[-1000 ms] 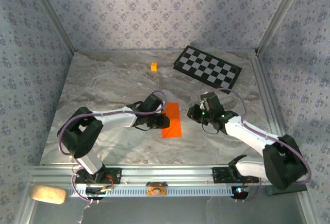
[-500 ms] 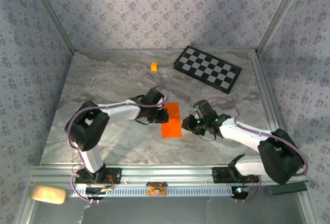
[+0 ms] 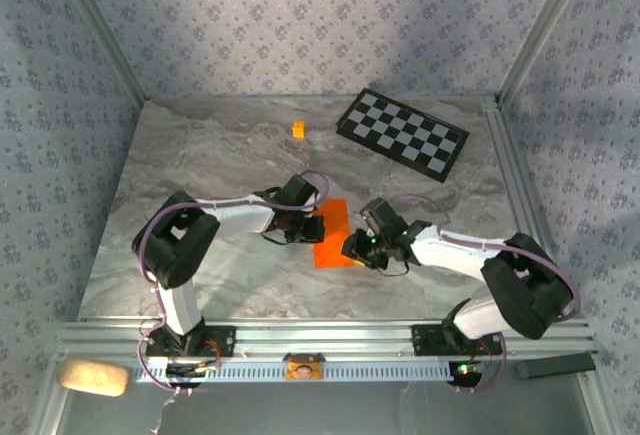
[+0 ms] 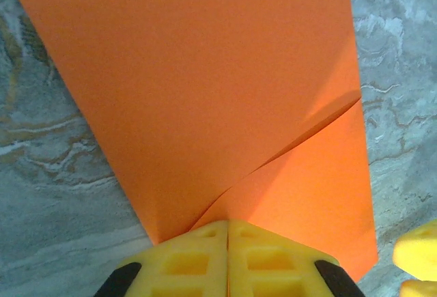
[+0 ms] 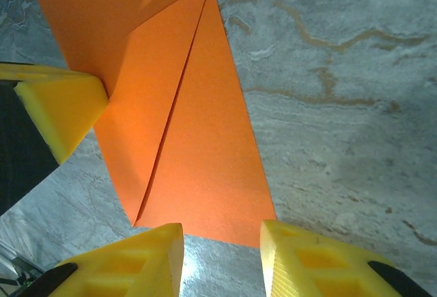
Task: Fold a paper plane with a square sheet of paper (pick it up from the middle)
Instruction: Turn over the paper at the center of the table.
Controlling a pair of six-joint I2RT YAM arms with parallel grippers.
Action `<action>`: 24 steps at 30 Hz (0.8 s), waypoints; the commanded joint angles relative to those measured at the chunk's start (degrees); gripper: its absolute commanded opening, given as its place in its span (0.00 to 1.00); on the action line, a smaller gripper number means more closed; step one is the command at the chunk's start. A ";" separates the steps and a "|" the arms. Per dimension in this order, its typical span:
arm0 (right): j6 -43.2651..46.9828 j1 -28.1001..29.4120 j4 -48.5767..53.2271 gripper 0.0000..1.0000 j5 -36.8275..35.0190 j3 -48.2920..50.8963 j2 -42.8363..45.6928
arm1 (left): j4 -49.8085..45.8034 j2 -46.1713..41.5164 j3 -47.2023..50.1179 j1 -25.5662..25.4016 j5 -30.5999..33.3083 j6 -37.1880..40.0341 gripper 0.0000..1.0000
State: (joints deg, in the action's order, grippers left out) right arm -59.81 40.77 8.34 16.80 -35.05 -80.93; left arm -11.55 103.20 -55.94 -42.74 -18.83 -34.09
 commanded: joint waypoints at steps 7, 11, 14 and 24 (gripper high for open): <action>-1.58 0.37 1.01 0.37 0.25 -2.07 -3.11 | -0.31 0.69 2.06 0.03 0.19 -0.19 0.07; -1.61 0.53 -0.27 0.39 0.64 -2.65 -4.79 | -0.01 0.70 2.24 -0.05 0.06 -0.32 0.07; -2.23 0.36 -2.99 0.41 1.05 -2.65 -5.70 | 0.16 0.60 2.43 -0.03 0.09 -0.45 0.07; -0.02 -2.50 -11.81 0.50 3.57 -2.57 -6.45 | 0.35 0.34 2.88 -0.02 0.24 -0.67 0.07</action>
State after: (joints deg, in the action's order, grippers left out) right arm -61.34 39.09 -1.04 19.46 -36.99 -86.37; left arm -8.97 103.07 -54.87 -42.74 -19.53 -34.54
